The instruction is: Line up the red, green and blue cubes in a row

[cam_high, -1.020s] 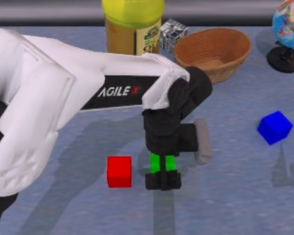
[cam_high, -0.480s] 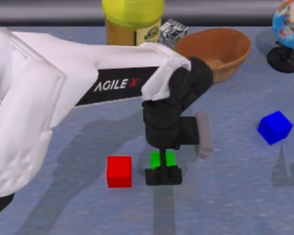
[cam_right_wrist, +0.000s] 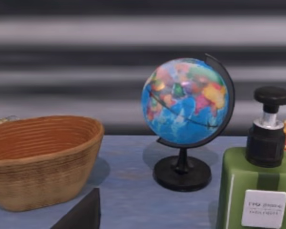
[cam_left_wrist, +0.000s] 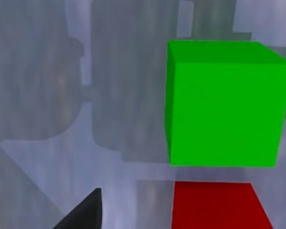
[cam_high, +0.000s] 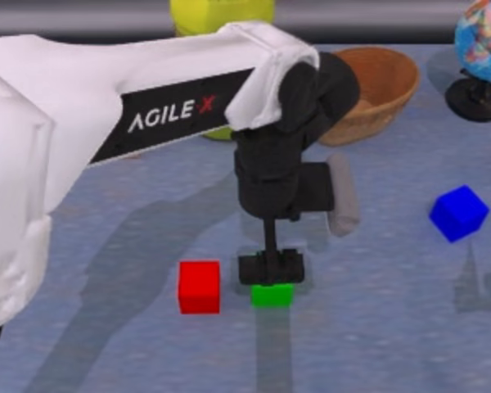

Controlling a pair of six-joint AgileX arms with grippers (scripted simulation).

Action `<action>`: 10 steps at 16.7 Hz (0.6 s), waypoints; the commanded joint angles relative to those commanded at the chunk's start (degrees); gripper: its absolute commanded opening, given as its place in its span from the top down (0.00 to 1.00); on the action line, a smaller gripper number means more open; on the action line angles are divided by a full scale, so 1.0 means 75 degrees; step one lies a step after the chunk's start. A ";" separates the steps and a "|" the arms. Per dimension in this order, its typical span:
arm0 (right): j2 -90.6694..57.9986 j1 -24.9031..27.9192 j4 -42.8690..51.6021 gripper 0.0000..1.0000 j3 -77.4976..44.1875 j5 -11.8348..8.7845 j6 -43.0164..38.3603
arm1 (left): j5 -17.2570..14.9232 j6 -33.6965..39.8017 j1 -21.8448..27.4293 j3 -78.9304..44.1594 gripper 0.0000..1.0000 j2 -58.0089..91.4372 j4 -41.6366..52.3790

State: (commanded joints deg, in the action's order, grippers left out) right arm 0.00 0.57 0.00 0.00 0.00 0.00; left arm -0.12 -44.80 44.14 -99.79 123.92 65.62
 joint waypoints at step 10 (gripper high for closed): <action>-0.2669 0.0213 0.1550 0.00 -0.2405 -0.0006 0.0451 | 0.0069 0.0955 -0.1086 0.2329 0.00 -0.2733 -0.1555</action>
State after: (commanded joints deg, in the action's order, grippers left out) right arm -20.02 2.17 11.62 -18.03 -0.04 3.38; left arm 0.39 -37.64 36.00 -82.32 103.42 53.95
